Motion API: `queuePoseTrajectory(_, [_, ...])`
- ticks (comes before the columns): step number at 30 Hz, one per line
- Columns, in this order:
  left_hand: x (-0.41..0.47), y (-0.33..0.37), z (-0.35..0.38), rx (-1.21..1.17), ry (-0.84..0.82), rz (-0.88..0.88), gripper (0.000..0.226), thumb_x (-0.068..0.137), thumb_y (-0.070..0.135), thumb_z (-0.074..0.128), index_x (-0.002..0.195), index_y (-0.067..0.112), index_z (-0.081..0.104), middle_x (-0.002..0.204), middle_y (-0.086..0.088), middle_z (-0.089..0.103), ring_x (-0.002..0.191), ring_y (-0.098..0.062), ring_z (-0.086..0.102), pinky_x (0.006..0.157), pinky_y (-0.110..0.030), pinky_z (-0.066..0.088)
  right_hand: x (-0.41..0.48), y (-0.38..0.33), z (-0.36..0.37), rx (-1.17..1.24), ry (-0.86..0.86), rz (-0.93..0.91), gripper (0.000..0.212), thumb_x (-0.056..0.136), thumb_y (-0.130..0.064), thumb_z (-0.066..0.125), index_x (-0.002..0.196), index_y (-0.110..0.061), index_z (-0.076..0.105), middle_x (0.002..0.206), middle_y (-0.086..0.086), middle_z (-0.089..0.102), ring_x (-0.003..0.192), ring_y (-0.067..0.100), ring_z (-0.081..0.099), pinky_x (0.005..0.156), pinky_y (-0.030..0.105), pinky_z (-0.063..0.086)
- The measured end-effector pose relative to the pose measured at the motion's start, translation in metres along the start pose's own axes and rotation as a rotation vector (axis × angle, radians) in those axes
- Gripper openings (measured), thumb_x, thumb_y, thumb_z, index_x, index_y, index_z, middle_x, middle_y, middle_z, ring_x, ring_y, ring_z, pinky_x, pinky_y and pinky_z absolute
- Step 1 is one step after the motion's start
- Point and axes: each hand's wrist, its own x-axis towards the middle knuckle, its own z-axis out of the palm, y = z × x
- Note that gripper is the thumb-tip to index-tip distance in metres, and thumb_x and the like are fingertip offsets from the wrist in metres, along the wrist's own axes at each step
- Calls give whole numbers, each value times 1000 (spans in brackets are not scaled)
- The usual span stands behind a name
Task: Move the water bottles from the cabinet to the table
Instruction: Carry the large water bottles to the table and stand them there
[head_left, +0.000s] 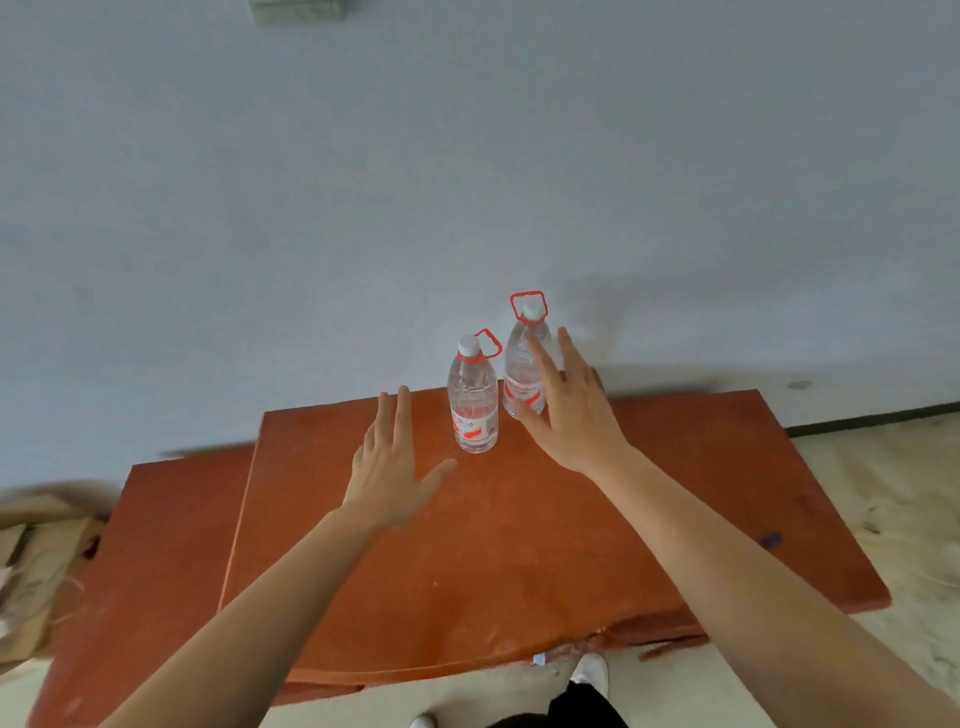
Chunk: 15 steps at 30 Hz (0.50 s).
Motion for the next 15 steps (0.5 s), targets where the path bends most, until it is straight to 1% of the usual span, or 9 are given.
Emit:
queuePoseTrajectory(3, [10,4,9,-53,-7,-124,110,89,67,54,150,36,-32,165,0,-24,154,-36,6,118,-57,21,57,9,7,45,-96,-105,83,96,-68,38,161,-38,-4,170,11,-10,157,35,5,120,52,28])
queuePoseTrajectory(5, [12,3,13,-72,1,-177,112,89,66,56,151,35,-32,167,-2,-19,154,-35,7,118,-55,22,84,7,11,52,-144,-144,85,98,-63,46,162,-37,-1,170,14,-7,155,38,14,117,53,33])
queuePoseTrajectory(6, [14,1,20,-93,2,-232,113,88,65,57,151,35,-32,167,-2,-18,154,-35,7,118,-55,23,102,7,20,75,-190,-165,86,98,-60,51,162,-36,0,170,15,-5,154,39,16,117,53,34])
queuePoseTrajectory(7, [10,0,21,-100,7,-238,113,88,65,58,150,35,-32,167,-2,-17,154,-34,7,119,-55,24,109,2,22,81,-196,-173,86,98,-57,54,162,-36,0,170,15,-5,154,39,17,117,54,33])
queuePoseTrajectory(10, [12,-13,38,-101,-19,-278,114,88,66,57,147,39,-37,167,-1,-18,154,-33,8,119,-55,25,139,-5,51,71,-298,-208,79,99,-60,50,162,-37,9,171,7,0,154,39,16,115,55,35])
queuePoseTrajectory(12, [17,-21,44,-88,-49,-282,114,88,68,56,143,41,-40,167,-1,-19,154,-33,8,119,-56,26,145,-2,69,55,-368,-210,65,100,-59,46,158,-34,28,169,5,16,153,37,20,115,55,38])
queuePoseTrajectory(13, [29,-28,47,-91,-67,-278,114,88,67,56,143,42,-40,167,-1,-19,154,-33,7,119,-56,26,149,1,78,64,-346,-211,57,101,-57,47,151,-31,40,164,5,30,149,35,26,112,55,41])
queuePoseTrajectory(14, [39,-33,49,-98,-83,-277,113,88,67,57,143,42,-39,167,0,-18,155,-33,6,119,-57,26,148,5,86,73,-267,-237,47,101,-53,50,140,-27,50,152,5,45,143,34,36,106,52,48])
queuePoseTrajectory(15, [51,-36,53,-101,-102,-268,113,88,66,57,144,42,-38,167,0,-18,155,-32,5,120,-56,25,145,9,92,88,-168,-274,39,100,-49,54,129,-24,56,138,6,55,132,32,46,98,45,53])
